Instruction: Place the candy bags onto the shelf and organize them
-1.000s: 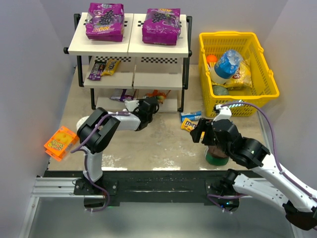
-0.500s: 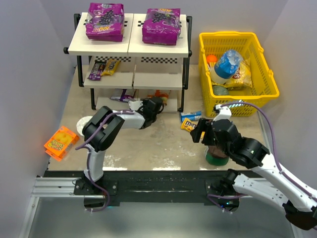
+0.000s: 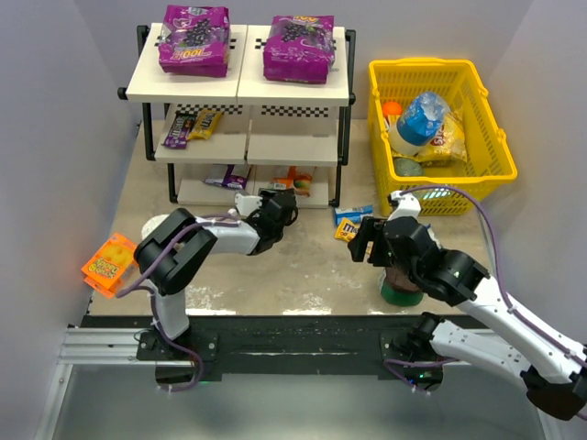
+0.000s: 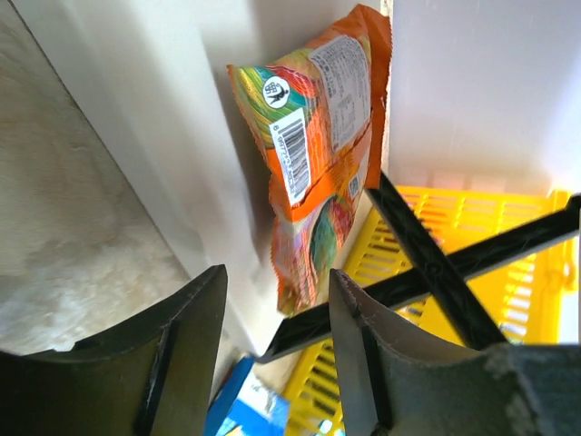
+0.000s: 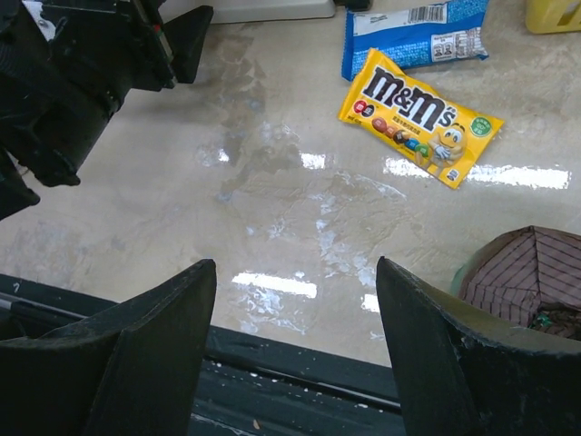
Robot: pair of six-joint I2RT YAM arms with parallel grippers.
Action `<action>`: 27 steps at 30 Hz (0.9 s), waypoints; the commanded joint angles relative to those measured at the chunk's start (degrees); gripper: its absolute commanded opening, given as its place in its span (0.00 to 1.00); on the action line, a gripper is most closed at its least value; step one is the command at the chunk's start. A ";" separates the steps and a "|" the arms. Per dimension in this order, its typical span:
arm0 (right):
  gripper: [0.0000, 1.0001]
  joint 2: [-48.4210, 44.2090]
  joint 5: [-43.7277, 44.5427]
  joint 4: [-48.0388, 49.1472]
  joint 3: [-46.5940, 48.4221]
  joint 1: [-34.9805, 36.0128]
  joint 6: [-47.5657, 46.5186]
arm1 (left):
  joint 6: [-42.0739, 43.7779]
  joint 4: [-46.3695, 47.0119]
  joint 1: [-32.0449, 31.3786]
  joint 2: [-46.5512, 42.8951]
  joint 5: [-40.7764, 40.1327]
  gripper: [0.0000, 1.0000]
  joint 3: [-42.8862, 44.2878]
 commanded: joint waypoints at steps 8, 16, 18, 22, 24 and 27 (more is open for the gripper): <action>0.68 11.17 -2.68 14.87 -0.31 -0.24 0.07 | 22.82 2.39 0.38 -22.73 2.89 0.54 -17.81; 0.56 30.85 -4.27 24.39 3.29 -3.14 -1.68 | 45.40 -11.39 1.96 -39.44 10.60 0.60 -23.72; 0.56 33.76 -3.83 24.74 4.08 -5.06 -1.34 | 48.82 -12.47 3.10 -41.20 15.78 0.65 -24.76; 0.54 38.43 -4.18 24.48 3.21 -9.81 1.30 | 52.70 -7.84 6.70 -42.44 29.14 0.70 -27.93; 0.51 39.57 -4.18 24.65 1.63 -12.89 2.61 | 53.76 -6.06 8.72 -41.40 36.79 0.71 -29.34; 0.48 39.93 -3.13 26.23 -0.22 -15.62 3.32 | 55.69 -4.12 9.70 -38.50 42.95 0.71 -29.26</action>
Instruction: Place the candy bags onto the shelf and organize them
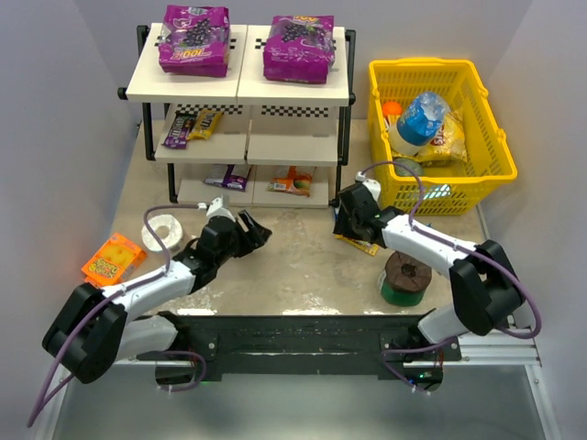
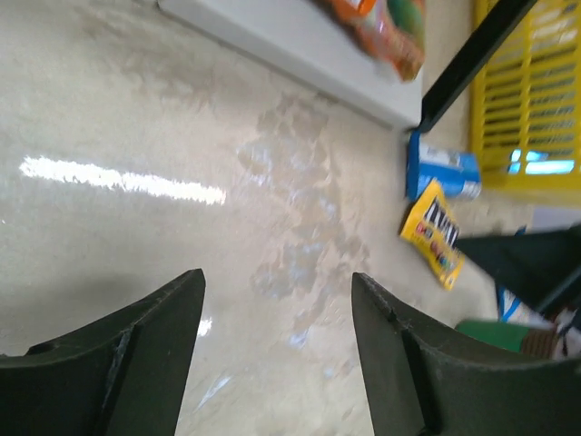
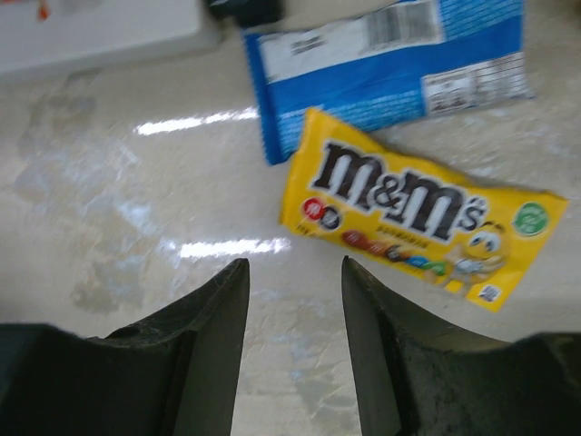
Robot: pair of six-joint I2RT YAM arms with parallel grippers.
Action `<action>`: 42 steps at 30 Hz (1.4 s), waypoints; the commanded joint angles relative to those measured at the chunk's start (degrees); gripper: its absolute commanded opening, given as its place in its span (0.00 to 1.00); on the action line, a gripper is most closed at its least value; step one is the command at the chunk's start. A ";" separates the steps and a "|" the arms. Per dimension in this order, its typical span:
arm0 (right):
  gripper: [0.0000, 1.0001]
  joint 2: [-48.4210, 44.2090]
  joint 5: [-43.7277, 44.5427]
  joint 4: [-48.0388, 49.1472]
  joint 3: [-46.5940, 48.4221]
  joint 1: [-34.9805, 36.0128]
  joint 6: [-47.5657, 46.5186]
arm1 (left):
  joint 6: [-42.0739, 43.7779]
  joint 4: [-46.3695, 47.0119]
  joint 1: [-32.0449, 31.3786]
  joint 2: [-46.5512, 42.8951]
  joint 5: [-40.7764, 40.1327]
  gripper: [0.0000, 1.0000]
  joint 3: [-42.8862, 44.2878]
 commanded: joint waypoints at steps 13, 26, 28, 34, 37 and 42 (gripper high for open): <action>0.44 12.04 2.18 3.93 1.97 -5.19 0.94 | 8.91 7.52 1.55 6.78 19.61 0.72 0.14; 0.40 5.28 -19.27 9.66 -5.69 -3.35 -10.12 | 8.65 10.51 1.72 10.20 22.86 0.73 0.41; 0.38 3.08 -23.82 9.83 -6.39 -2.55 -11.80 | 8.48 11.30 1.81 10.91 23.39 0.73 0.67; 0.40 -5.70 -22.29 5.11 -6.92 -1.23 -13.39 | 7.60 14.29 1.81 13.72 26.20 0.73 0.94; 0.48 -9.74 -14.30 0.80 -6.04 -1.32 -11.02 | 6.81 16.39 1.72 15.39 27.78 0.73 0.85; 0.49 -10.29 -3.64 -2.64 -4.90 -1.85 -7.68 | 4.00 22.53 1.46 18.38 30.24 0.73 0.15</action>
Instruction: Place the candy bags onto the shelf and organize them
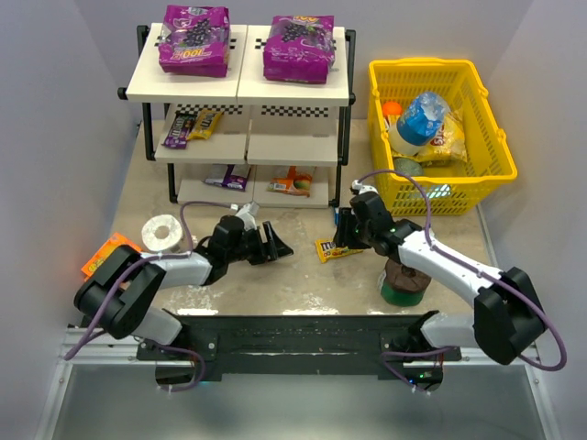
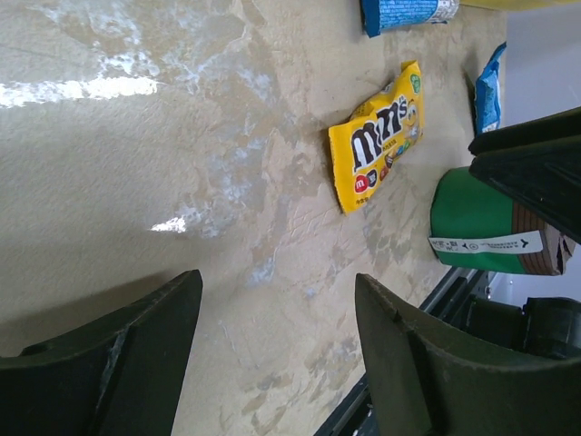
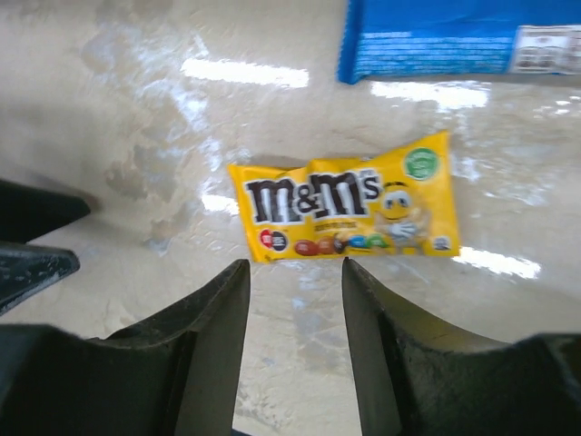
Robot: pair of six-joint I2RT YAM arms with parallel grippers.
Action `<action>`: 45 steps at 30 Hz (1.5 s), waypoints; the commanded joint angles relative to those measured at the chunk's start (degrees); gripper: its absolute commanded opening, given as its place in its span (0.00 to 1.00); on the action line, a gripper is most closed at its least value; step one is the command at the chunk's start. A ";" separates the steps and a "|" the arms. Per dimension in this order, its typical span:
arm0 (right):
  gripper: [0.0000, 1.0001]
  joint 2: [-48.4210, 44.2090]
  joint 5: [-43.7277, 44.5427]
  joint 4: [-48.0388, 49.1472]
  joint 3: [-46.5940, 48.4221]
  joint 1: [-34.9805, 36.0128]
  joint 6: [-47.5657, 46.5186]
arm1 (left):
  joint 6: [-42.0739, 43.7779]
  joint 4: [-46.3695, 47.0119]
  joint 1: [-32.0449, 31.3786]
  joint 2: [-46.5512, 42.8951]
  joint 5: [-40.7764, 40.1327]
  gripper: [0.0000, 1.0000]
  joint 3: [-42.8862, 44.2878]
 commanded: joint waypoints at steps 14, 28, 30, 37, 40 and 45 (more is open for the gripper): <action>0.21 8.66 12.73 0.57 1.07 -2.89 7.39 | -6.16 10.39 -7.32 12.46 -3.71 0.70 8.27; 0.16 13.50 11.06 4.53 -2.36 -4.82 7.91 | -11.26 15.05 -11.19 21.43 -7.23 0.65 12.49; 0.16 13.50 10.89 4.61 -2.45 -5.00 7.91 | -11.44 15.14 -11.45 21.96 -7.32 0.64 12.93; 0.16 12.36 10.89 4.44 -2.80 -5.17 7.82 | -14.42 16.72 -12.25 25.56 -7.50 0.63 15.39; 0.16 11.74 10.71 4.26 -3.07 -5.35 7.82 | -15.65 17.25 -12.68 26.53 -7.75 0.61 16.26; 0.16 10.51 10.19 4.17 -3.59 -5.61 7.74 | -16.62 16.37 -13.48 27.85 -9.16 0.56 17.50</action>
